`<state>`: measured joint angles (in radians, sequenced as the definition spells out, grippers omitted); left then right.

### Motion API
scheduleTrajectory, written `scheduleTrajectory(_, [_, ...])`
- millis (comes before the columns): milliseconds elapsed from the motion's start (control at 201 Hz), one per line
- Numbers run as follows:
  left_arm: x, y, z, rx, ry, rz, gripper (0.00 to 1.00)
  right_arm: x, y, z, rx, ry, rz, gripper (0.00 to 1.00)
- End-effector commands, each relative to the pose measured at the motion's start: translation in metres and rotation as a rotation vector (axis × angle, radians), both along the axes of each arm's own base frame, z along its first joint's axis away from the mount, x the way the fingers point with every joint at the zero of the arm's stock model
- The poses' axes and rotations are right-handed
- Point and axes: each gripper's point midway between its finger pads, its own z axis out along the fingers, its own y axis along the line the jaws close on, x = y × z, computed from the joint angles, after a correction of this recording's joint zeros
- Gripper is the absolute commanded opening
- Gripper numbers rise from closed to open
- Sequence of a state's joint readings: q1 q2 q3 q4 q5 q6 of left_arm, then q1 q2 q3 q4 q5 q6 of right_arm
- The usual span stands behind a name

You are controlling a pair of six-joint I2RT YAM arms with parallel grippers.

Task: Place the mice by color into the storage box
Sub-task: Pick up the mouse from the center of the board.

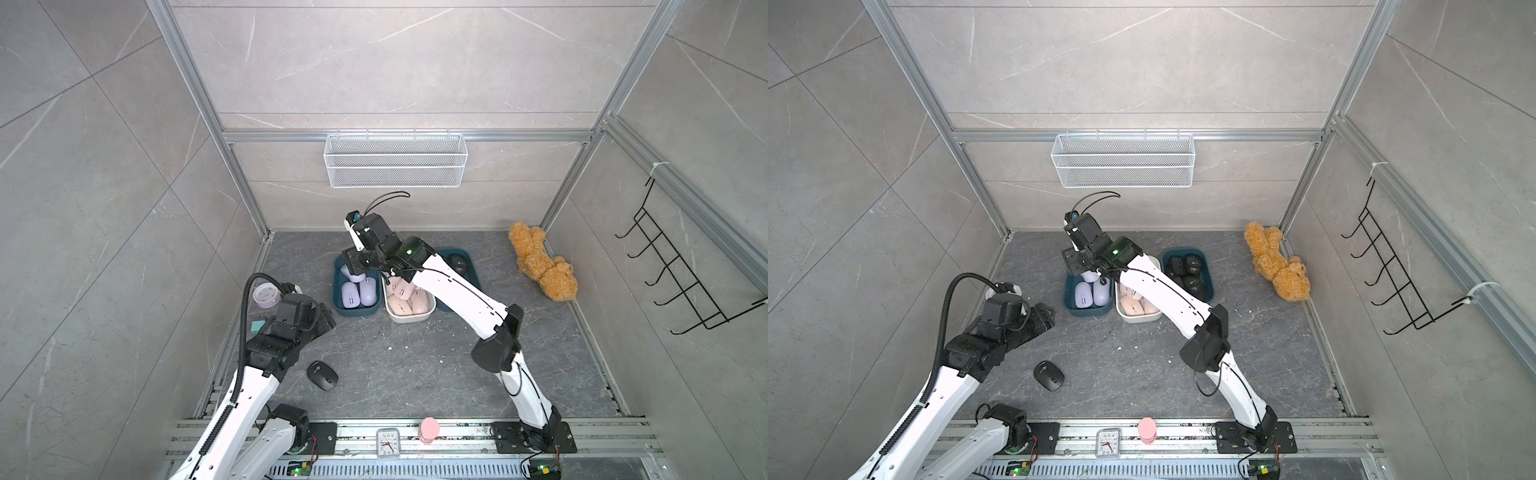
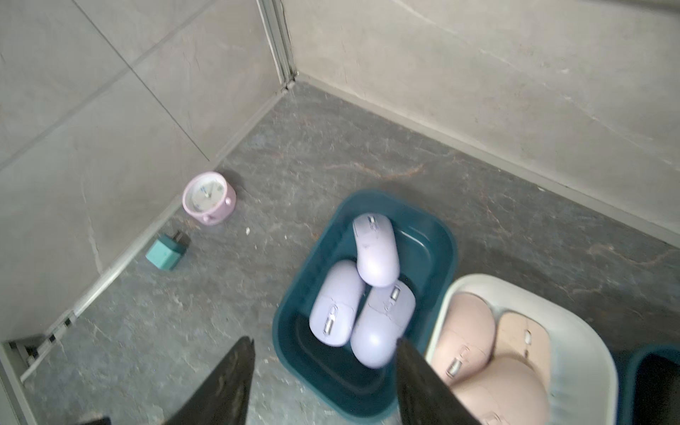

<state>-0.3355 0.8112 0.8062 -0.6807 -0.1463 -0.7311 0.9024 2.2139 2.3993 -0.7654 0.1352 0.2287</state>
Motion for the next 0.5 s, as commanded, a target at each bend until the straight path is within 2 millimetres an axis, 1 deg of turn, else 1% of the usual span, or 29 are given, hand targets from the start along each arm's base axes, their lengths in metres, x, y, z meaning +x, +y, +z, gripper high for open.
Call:
scheduleTrajectory(0, [-0.001,0.002,-0.002,0.005,0.006,0.044,0.69,-0.005,-0.017,0.055,0.168,-0.148,0.017,0.65])
scheduleTrajectory(95, [-0.005,-0.005,-0.009,0.002,0.021,0.038,0.69,-0.016,-0.051,0.080,0.273,-0.248,-0.011,0.66])
scheduleTrajectory(164, [-0.010,-0.008,-0.019,0.015,0.039,0.045,0.69,-0.024,-0.075,0.088,0.276,-0.271,-0.046,0.68])
scheduleTrajectory(244, [-0.019,-0.009,-0.030,0.038,0.056,0.082,0.69,-0.032,-0.098,0.080,0.229,-0.250,-0.084,0.69])
scheduleTrajectory(369, [-0.034,-0.003,-0.048,0.076,0.094,0.176,0.69,-0.045,-0.128,0.051,0.178,-0.211,-0.135,0.70])
scheduleTrajectory(399, [-0.037,0.003,-0.052,0.097,0.095,0.216,0.69,-0.047,-0.133,0.046,0.174,-0.203,-0.145,0.70])
scheduleTrajectory(498, [-0.046,0.007,-0.062,0.139,0.124,0.282,0.69,-0.055,-0.147,0.024,0.168,-0.165,-0.170,0.71])
